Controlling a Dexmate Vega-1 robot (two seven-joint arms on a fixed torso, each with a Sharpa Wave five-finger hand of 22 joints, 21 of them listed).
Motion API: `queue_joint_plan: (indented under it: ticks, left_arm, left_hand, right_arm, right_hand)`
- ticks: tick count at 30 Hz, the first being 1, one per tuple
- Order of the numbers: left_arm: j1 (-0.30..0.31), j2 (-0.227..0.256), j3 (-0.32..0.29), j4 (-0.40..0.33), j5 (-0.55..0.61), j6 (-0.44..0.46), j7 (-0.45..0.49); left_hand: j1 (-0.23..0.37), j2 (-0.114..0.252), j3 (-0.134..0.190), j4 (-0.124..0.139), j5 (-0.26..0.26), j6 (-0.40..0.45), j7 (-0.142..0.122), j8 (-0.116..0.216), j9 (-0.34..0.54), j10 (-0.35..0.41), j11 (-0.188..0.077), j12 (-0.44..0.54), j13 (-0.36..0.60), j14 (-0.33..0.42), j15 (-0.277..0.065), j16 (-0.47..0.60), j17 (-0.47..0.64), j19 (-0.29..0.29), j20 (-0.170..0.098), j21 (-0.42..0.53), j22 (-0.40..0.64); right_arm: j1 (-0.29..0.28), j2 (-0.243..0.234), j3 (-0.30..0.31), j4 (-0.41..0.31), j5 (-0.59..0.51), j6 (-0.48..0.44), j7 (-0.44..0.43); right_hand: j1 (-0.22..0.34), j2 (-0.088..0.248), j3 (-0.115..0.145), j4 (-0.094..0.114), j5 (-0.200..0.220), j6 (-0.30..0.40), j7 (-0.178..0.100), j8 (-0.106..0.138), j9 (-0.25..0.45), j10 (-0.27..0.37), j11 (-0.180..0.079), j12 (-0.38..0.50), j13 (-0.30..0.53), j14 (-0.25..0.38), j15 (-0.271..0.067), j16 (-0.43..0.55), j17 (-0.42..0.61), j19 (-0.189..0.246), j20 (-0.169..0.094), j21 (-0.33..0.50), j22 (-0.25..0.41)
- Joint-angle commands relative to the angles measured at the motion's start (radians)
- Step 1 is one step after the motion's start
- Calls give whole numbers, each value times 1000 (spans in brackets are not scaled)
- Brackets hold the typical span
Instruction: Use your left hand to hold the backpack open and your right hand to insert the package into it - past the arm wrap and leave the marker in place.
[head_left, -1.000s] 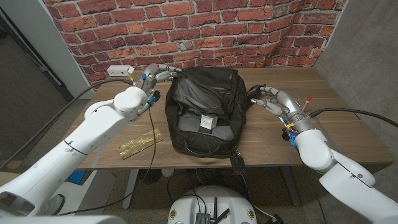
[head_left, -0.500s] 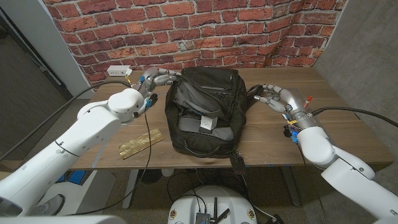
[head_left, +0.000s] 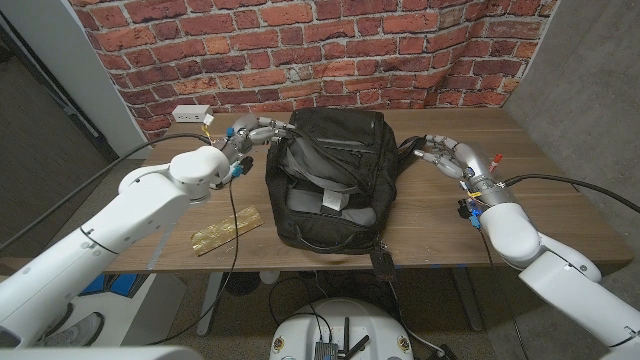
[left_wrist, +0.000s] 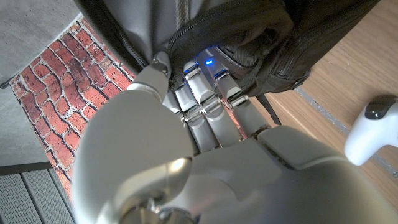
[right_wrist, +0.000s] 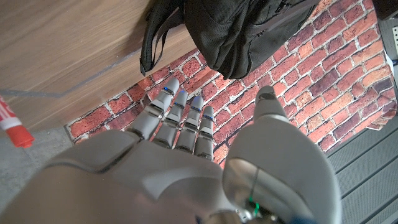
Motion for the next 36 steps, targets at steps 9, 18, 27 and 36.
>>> queue_joint_plan:
  ticks: [9, 18, 27, 36]
  left_arm:
    - [-8, 74, 35, 66, -53, -88, -198]
    - [-51, 110, 53, 100, -77, -89, -291]
    - [-85, 134, 64, 140, -77, -123, -368]
    - [-117, 150, 74, 164, -68, -135, -414]
  left_hand:
    - [1, 6, 11, 3, 5, -14, -3, 1, 3, 2, -3, 0, 6, -22, 0, -11, 0, -22, -104, -4, -1]
    - [-8, 5, 12, 6, 7, -28, -5, -3, 3, -19, 1, -2, 7, -60, 2, -20, -3, -40, -104, -9, -1]
    - [-25, -2, 21, 5, 10, -93, -21, -20, 4, -100, 0, -10, 8, -151, 4, -27, -7, -81, -105, -17, -3]
    - [-53, -27, 24, 6, 10, -186, -34, -33, 2, -220, -13, -13, 6, -270, 6, -29, -11, -129, -103, -19, -5]
  right_arm:
    - [43, 21, -22, 149, 116, 168, -5]
    - [66, 21, -39, 183, 126, 192, -18]
    - [80, 12, -48, 196, 132, 199, -24]
    - [87, 12, -56, 200, 142, 196, -34]
  right_hand:
    - [-19, 1, -9, -1, 4, -6, 7, -3, 0, -10, 4, -2, -7, -14, 0, -10, -5, -29, -3, -7, 0]
    - [-23, 3, -11, -2, 3, -2, 7, -2, 0, -10, 4, -1, -11, -15, 2, -11, -9, -33, -3, -6, -1]
    - [-25, 5, -11, -4, 3, -3, 7, -3, 0, -10, 5, 0, -14, -15, 2, -12, -12, -35, -3, -5, -1]
    - [-26, 8, -11, -6, 3, -3, 7, -3, -1, -10, 4, 0, -18, -15, 3, -12, -16, -36, -4, -3, -2]
